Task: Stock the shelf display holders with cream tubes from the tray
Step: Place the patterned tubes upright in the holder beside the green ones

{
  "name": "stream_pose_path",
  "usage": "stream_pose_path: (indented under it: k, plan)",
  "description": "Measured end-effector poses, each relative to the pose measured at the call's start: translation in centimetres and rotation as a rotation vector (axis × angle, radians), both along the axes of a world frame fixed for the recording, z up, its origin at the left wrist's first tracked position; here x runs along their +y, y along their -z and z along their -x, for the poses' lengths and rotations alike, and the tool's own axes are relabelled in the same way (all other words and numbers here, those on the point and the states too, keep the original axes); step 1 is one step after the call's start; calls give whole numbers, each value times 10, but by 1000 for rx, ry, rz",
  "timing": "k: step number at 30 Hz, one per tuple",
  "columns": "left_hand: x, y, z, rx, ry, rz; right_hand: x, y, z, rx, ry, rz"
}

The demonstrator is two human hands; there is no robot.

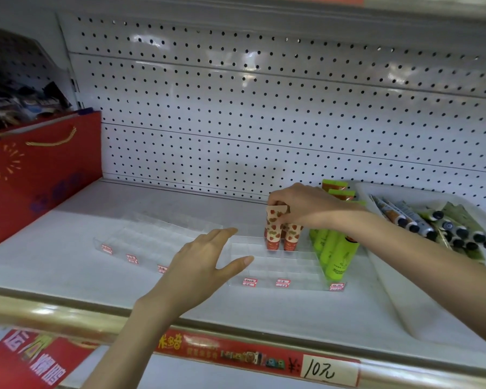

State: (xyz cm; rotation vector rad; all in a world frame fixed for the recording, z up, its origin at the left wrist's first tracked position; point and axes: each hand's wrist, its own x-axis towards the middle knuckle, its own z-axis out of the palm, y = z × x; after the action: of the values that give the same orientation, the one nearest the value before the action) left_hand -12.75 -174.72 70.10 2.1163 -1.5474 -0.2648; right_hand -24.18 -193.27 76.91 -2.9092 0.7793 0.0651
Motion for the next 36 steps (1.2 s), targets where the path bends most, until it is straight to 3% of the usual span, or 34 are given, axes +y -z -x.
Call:
stream_pose_path:
  k: [21,30,36]
  plan:
    - [6,-13,-6,-48,27,55,1,-23,13,-73,47,48]
    - [-19,-56,6,-228,133,185,41,-37,102,-271,178,144]
    - [-42,-68,49,-258,291,260,66,-21,185,-340,398,134]
